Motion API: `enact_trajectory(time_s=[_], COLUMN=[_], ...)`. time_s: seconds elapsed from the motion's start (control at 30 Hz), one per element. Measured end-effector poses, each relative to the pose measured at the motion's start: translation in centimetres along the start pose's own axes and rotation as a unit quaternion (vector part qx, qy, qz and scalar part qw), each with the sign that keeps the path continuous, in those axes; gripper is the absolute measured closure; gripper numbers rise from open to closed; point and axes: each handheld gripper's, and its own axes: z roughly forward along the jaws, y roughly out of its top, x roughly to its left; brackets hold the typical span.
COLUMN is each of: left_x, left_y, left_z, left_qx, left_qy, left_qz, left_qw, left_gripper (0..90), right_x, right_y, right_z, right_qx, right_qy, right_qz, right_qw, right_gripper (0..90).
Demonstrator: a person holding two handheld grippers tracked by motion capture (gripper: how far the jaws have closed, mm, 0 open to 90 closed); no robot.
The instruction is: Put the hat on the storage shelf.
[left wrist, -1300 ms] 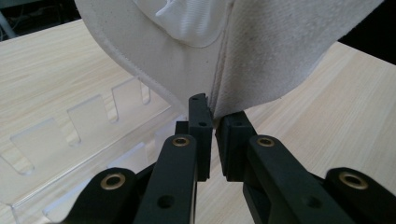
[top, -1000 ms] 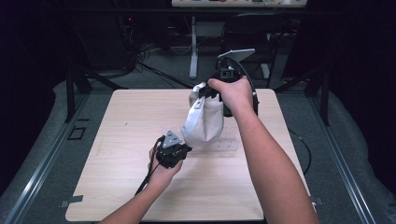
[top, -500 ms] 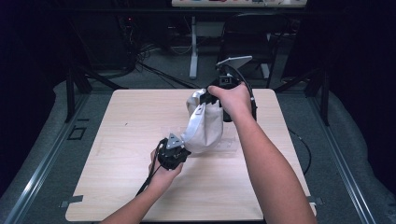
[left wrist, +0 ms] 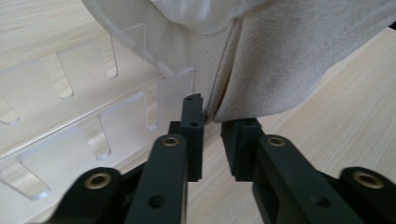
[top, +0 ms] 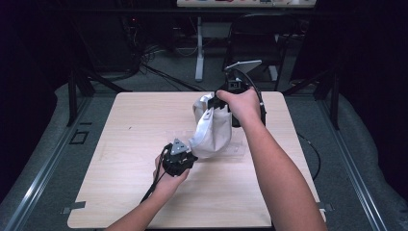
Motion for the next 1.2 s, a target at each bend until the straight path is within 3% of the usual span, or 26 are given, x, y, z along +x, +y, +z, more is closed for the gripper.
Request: enact_trajectory(time_s=[0.2, 0.9, 1.2], left_x=[-0.1, -0.1, 0.2], left_y=[0.0, -0.1, -0.3], left_z=[-0.2, -1.3, -2.8], left_qx=[-0.005, -0.012, -0.02], left_qy=[0.003, 0.0, 0.002], left_qz=[0.001, 0.005, 0.005], left_qw=[1.0, 0.9999, 0.9998], left_gripper=[68.5, 55.0, 48.7], right_x=[-0.2, -0.3, -0.5], right_y=[0.1, -0.2, -0.6], right_z=[-0.1, -0.7, -2.4], right_qx=[-0.002, 0.0, -0.003], right_qy=[0.001, -0.017, -0.004], right_qz=[0.001, -0.009, -0.022], right_qw=[1.0, 0.9998, 0.9997], right_gripper=[83.5, 80.1, 75.8])
